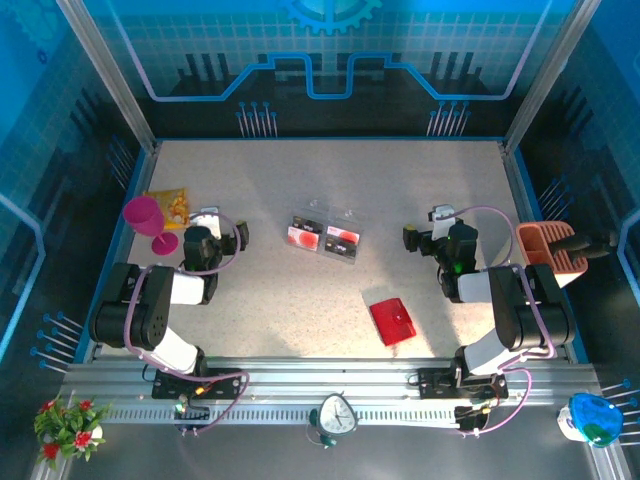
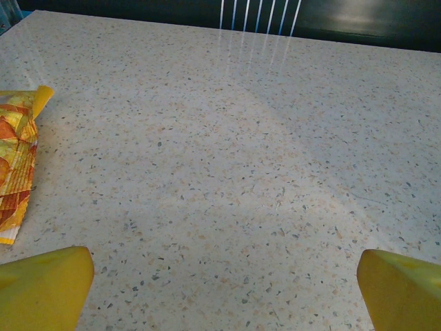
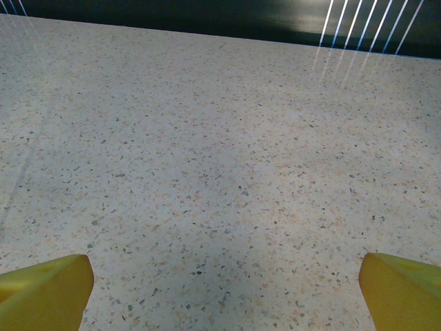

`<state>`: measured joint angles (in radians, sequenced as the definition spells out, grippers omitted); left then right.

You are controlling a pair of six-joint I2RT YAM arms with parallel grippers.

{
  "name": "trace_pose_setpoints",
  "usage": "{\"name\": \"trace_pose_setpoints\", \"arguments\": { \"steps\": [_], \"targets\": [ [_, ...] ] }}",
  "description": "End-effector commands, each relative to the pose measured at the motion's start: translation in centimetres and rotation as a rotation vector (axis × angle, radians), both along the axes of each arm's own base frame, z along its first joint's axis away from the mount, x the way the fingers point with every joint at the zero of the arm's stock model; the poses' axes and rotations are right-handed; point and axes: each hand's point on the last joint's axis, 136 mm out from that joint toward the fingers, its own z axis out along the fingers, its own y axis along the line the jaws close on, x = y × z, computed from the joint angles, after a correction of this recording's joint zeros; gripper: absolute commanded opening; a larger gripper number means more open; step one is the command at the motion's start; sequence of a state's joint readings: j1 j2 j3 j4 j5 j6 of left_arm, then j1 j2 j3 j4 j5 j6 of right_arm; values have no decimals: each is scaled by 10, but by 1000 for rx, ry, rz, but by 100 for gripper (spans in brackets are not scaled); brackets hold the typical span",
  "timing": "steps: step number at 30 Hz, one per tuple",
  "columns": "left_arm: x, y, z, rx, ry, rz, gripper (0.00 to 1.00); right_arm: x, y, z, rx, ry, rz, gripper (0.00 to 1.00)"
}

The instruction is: Put the credit cards into the card holder

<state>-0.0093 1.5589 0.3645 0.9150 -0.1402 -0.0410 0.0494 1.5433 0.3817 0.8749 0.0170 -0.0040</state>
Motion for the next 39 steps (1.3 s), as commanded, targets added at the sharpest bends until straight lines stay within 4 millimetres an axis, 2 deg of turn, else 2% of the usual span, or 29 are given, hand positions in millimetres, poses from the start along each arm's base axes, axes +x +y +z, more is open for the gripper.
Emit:
{"name": "trace_pose_setpoints", "arguments": {
  "steps": [1,5,8,13,16,19,20,24,27,30,33,36,39],
  "targets": [
    [7,-2,11,26,-33,-18,99,6,-1,11,15,-31,9,100],
    [6,-2,10,29,-33,-17,99,0,2,25,20,-66,37,100],
    [6,5,15,37,-38,30,99,-6,-4,36,17,-76,2,100],
    [6,20,29,43,-4,126,99,-12,-9,49,34,13,-49,100],
    [7,22,38,58,17,145,99,-16,-6,62,155,89,-85,100],
    [5,20,50,68,40,156,99,-25,-20,69,428,145,-269,100],
    [4,20,55,59,51,161,99,-26,-15,73,493,152,-243,100],
    [-1,18,68,-2,112,183,99,-22,30,89,586,194,-16,100],
    [-4,9,79,-43,172,176,99,-30,65,82,516,312,60,96],
    [-8,-5,91,-89,226,156,99,-50,92,70,421,415,84,88],
    [-16,-26,98,-127,277,116,99,-76,104,57,375,501,64,82],
    [-27,-46,103,-161,308,80,99,-106,105,36,381,609,4,71],
    [-40,-64,103,-213,336,47,99,-141,98,16,364,687,-72,65]
  ]
}}
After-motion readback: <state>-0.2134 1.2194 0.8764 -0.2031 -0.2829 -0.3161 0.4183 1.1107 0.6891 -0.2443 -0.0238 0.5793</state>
